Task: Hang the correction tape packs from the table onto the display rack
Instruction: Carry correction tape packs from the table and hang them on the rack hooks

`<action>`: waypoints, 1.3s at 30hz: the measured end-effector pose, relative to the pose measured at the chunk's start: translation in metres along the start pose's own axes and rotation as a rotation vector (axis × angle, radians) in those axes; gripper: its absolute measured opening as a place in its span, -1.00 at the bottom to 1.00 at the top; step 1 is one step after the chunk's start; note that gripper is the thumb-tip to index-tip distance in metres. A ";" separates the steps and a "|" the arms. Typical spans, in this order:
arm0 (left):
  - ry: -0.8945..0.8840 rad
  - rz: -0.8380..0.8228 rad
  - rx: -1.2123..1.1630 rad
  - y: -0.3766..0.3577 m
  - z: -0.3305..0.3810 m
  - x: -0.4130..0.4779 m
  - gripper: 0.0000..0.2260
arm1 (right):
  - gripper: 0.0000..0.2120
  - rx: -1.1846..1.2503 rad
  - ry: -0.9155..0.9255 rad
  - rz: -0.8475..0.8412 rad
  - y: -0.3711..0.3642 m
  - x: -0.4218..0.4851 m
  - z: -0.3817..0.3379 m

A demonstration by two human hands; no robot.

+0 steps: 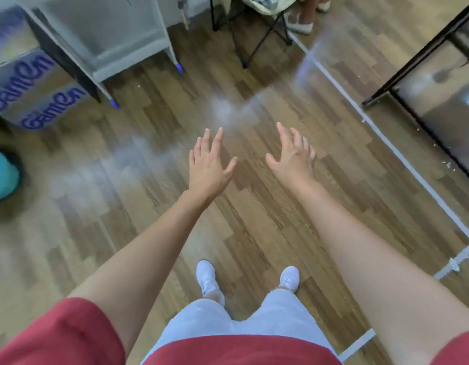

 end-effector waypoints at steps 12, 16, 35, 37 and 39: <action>0.329 0.203 -0.066 0.120 -0.209 0.055 -0.40 | -0.35 -0.083 0.356 -0.118 -0.104 0.083 -0.240; 0.431 0.252 -0.096 0.150 -0.247 0.098 -0.40 | -0.36 -0.090 0.459 -0.143 -0.118 0.134 -0.301; 0.564 0.408 -0.123 0.315 -0.369 0.388 -0.40 | -0.29 -0.122 0.691 -0.113 -0.114 0.419 -0.557; 0.541 0.419 -0.126 0.337 -0.380 0.427 -0.39 | -0.28 -0.140 0.677 -0.086 -0.108 0.454 -0.583; 0.514 0.435 -0.132 0.359 -0.386 0.465 -0.38 | -0.28 -0.134 0.662 -0.067 -0.100 0.488 -0.606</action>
Point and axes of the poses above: each hand's wrist, its own x-axis towards the middle knuckle, its own y-axis out of the back of the hand, z = x × y, the point moved 3 cm from there along x, towards the middle knuckle, and after that the axes turned 4 degrees about x, right-handed, at the moved point
